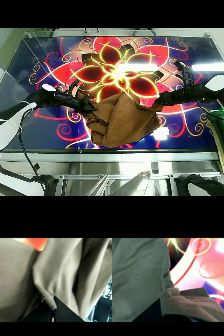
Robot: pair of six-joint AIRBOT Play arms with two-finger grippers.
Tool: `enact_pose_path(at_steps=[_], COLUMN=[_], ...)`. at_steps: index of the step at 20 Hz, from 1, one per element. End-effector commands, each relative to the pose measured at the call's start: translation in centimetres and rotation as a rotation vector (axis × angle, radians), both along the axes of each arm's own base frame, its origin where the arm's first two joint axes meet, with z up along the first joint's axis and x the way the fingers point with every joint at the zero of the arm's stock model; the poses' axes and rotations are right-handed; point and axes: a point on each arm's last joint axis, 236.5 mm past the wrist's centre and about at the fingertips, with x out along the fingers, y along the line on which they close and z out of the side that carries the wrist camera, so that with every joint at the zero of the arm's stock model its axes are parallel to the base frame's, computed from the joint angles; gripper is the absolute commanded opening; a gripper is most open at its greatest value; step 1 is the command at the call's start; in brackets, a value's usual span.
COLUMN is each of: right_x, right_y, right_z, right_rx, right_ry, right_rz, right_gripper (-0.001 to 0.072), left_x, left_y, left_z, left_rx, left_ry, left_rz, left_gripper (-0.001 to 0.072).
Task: Fold the shirts.
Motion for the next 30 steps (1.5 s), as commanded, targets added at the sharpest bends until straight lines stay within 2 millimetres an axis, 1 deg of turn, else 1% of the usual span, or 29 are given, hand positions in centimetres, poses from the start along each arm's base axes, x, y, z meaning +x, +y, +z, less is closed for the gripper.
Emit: enact_pose_path(at_steps=[1, 2, 3, 4, 5, 6, 7, 8, 9, 10, 11, 12, 14, 15, 16, 17, 18, 19, 20, 21, 22, 23, 24, 25, 26, 27, 28, 29, 30], right_x=[0.4, 1.1, 2.0, 2.9, 3.6, 3.6, 2.9, 1.4, -1.0, -3.8, -7.1, -10.0, -15.2, -17.8, -19.7, -20.7, -20.2, -18.1, -15.2, -11.5, -7.9, -3.9, -0.2, 3.6, 6.9, 10.2, 13.0, 14.9, 16.4], right_y=[-0.3, -0.8, -1.5, -2.5, -3.7, -4.7, -5.6, -6.4, -7.2, -7.4, -7.3, -6.9, -6.3, -6.2, -6.3, -6.4, -6.5, -6.6, -6.7, -6.8, -7.3, -8.0, -8.5, -8.8, -9.1, -8.9, -8.5, -7.7, -7.2], right_z=[1.0, 2.4, 4.6, 8.2, 12.8, 17.9, 23.9, 29.6, 35.1, 39.5, 43.2, 45.7, 49.3, 51.1, 52.6, 53.4, 53.2, 52.1, 50.5, 48.4, 46.5, 44.0, 41.4, 37.9, 34.3, 30.1, 25.8, 22.0, 18.5], right_rx=[-0.001, -0.002, -0.002, -0.004, -0.009, -0.003, 0.006, 0.008, -0.004, -0.015, -0.024, -0.024, -0.024, -0.042, -0.069, -0.095, -0.104, -0.104, -0.095, -0.07, -0.053, -0.06, -0.079, -0.082, -0.073, -0.048, -0.032, -0.009, 0.009], right_ry=[-0.035, -0.078, -0.141, -0.232, -0.344, -0.467, -0.619, -0.768, -0.926, -1.057, -1.179, -1.268, -1.422, -1.516, -1.6, -1.649, -1.641, -1.583, -1.502, -1.406, -1.325, -1.247, -1.18, -1.095, -1.005, -0.906, -0.819, -0.737, -0.668], right_rz=[-0.014, -0.03, -0.05, -0.076, -0.106, -0.137, -0.178, -0.218, -0.257, -0.284, -0.299, -0.306, -0.322, -0.332, -0.342, -0.346, -0.343, -0.328, -0.308, -0.289, -0.287, -0.276, -0.258, -0.243, -0.239, -0.229, -0.21, -0.194, -0.187], right_gripper=[0.0016, 0.0016, 0.0016, 0.0016, 0.0017, 0.0017, 0.0017, 0.0017, 0.0017, 0.0018, 0.0018, 0.0018, 0.0018, 0.0018, 0.0018, 0.0018, 0.0018, 0.0018, 0.0018, 0.0018, 0.0018, 0.0018, 0.0018, 0.0018, 0.0018, 0.0018, 0.0018, 0.0018, 0.0018], left_x=[2.2, 3.4, 4.7, 5.6, 5.6, 4.3, 2.3, -0.2, -3.3, -6.2, -8.5, -10.8, -14.7, -16.0, -16.8, -16.8, -16.2, -15.4, -13.9, -12.4, -10.4, -8.4, -6.1, -3.8, -1.1, 1.6, 4.0, 6.2, 8.3], left_y=[-2.3, -2.8, -2.9, -2.7, -2.3, -1.4, -0.4, 0.6, 1.5, 2.4, 3.2, 4.1, 5.5, 6.0, 6.8, 7.8, 9.1, 10.2, 11.4, 12.1, 12.7, 12.9, 13.4, 13.6, 13.8, 13.8, 14.2, 14.3, 14.5], left_z=[5.2, 8.8, 13.4, 18.8, 25.6, 32.5, 38.3, 42.9, 47.0, 50.2, 52.6, 54.8, 57.6, 58.6, 59.4, 60.0, 60.2, 60.0, 59.2, 57.8, 55.5, 52.7, 49.2, 45.8, 41.9, 37.8, 33.9, 30.3, 26.7], left_rx=[-0.09, -0.144, -0.201, -0.266, -0.349, -0.419, -0.451, -0.438, -0.401, -0.341, -0.279, -0.21, -0.092, -0.027, 0.056, 0.132, 0.193, 0.213, 0.194, 0.14, 0.092, 0.059, 0.047, 0.05, 0.056, 0.084, 0.111, 0.13, 0.129], left_ry=[-0.127, -0.215, -0.325, -0.457, -0.617, -0.768, -0.897, -1.029, -1.163, -1.267, -1.336, -1.404, -1.524, -1.573, -1.621, -1.651, -1.658, -1.642, -1.595, -1.532, -1.443, -1.356, -1.253, -1.161, -1.063, -0.989, -0.915, -0.85, -0.793], left_rz=[-0.021, -0.012, 0.008, 0.023, 0.029, 0.031, 0.024, 0.001, -0.026, -0.024, 0.003, 0.038, 0.085, 0.115, 0.155, 0.203, 0.255, 0.294, 0.315, 0.308, 0.28, 0.24, 0.21, 0.199, 0.197, 0.189, 0.206, 0.227, 0.255], left_gripper=[0.0016, 0.0015, 0.0016, 0.0015, 0.0016, 0.0016, 0.0017, 0.0018, 0.0018, 0.0018, 0.0019, 0.002, 0.0021, 0.0021, 0.0021, 0.0021, 0.0021, 0.0021, 0.0021, 0.0022, 0.0021, 0.0021, 0.0021, 0.0021, 0.0021, 0.0021, 0.0021, 0.0021, 0.0021])
